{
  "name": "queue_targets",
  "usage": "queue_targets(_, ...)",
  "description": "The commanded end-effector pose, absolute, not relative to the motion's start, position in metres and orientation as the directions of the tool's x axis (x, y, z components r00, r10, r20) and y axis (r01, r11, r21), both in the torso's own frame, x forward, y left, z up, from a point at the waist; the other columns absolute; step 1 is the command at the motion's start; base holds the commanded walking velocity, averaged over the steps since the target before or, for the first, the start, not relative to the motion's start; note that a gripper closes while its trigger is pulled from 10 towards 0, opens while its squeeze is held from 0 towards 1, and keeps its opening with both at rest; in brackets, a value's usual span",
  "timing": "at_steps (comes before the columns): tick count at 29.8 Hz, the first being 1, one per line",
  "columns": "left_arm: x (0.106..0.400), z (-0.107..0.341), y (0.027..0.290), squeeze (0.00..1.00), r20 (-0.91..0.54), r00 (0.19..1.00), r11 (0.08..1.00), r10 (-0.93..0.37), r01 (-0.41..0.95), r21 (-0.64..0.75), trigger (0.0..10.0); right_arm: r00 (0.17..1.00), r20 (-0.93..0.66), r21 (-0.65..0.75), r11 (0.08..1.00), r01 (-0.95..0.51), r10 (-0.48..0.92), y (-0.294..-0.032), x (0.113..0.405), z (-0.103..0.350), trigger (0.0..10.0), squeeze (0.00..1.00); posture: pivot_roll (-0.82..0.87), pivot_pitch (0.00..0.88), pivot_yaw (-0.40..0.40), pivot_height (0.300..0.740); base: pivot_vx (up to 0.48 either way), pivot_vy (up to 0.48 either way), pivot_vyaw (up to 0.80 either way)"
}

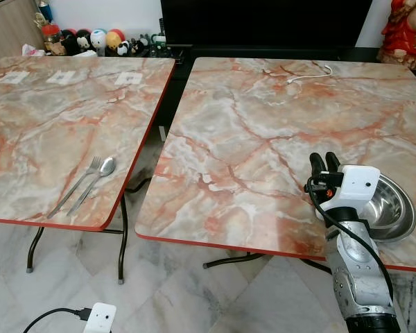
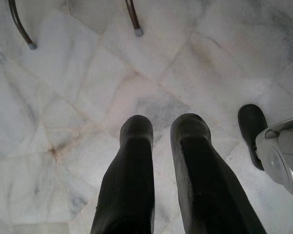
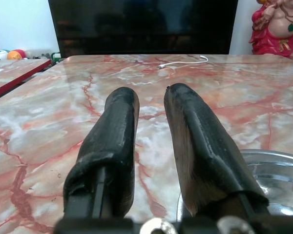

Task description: Setting the table

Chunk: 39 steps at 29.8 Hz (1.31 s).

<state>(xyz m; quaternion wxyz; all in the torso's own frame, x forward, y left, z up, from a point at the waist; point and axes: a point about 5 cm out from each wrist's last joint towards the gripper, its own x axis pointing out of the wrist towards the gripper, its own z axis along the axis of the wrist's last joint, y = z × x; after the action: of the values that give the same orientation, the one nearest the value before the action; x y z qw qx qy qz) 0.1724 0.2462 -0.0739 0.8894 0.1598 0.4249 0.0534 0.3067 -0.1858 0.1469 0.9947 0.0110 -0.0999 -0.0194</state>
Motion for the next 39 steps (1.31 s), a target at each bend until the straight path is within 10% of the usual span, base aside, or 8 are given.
queue_targets(1,0.163,-0.078,0.246,0.0,-0.762,0.606,0.946,0.227,0.048,0.321,10.0,0.976,0.215,0.038,0.999,0.038,-0.045,-0.186,0.308,0.152,10.0,0.0,-0.09,0.059,0.028,0.74,0.0,0.0,0.0)
queue_targets(39,0.164,-0.079,0.245,0.0,-0.759,0.61,0.962,0.228,-0.023,0.271,10.0,0.971,0.239,0.072,0.997,0.007,-0.024,-0.173,0.314,0.156,10.0,0.0,-0.1,0.1,0.034,0.74,0.0,0.0,0.0)
